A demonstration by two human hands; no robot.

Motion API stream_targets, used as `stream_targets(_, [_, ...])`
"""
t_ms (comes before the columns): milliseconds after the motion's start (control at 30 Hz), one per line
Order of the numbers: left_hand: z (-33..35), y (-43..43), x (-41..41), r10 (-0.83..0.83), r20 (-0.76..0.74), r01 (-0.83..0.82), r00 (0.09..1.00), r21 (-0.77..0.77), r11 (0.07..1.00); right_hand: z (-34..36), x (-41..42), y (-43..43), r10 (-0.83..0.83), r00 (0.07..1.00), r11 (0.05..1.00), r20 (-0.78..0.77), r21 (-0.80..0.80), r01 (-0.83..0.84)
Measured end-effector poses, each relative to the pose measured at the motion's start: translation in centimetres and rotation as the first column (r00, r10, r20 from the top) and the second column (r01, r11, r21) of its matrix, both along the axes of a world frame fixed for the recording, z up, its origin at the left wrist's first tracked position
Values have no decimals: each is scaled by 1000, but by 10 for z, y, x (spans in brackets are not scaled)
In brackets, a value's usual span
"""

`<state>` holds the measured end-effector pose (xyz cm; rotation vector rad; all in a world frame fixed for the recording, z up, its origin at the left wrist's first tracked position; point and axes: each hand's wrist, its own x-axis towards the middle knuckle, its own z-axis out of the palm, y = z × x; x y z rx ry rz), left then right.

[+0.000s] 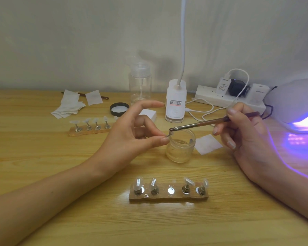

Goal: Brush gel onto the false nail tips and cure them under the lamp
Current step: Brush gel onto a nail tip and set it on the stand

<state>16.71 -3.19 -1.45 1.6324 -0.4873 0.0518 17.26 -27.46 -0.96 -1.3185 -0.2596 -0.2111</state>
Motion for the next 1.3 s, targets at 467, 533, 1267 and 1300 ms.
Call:
stream_targets(467, [1, -1, 0, -19, -1, 19, 1000, -20, 1000, -1, 0, 0, -17, 1000, 1000, -4, -23, 16])
stream_targets(533, [1, 0, 0, -22, 0, 22, 1000, -23, 999, -2, 1, 0, -23, 1000, 1000, -15, -19, 23])
stream_targets(1267, [-2, 0, 2, -11, 28, 11, 1000, 11, 1000, -2, -1, 0, -53, 999, 997, 2, -55, 54])
stream_targets(1300, [-1, 0, 2, -3, 36, 2, 999, 26, 1000, -2, -2, 0, -57, 998, 997, 1, -46, 57])
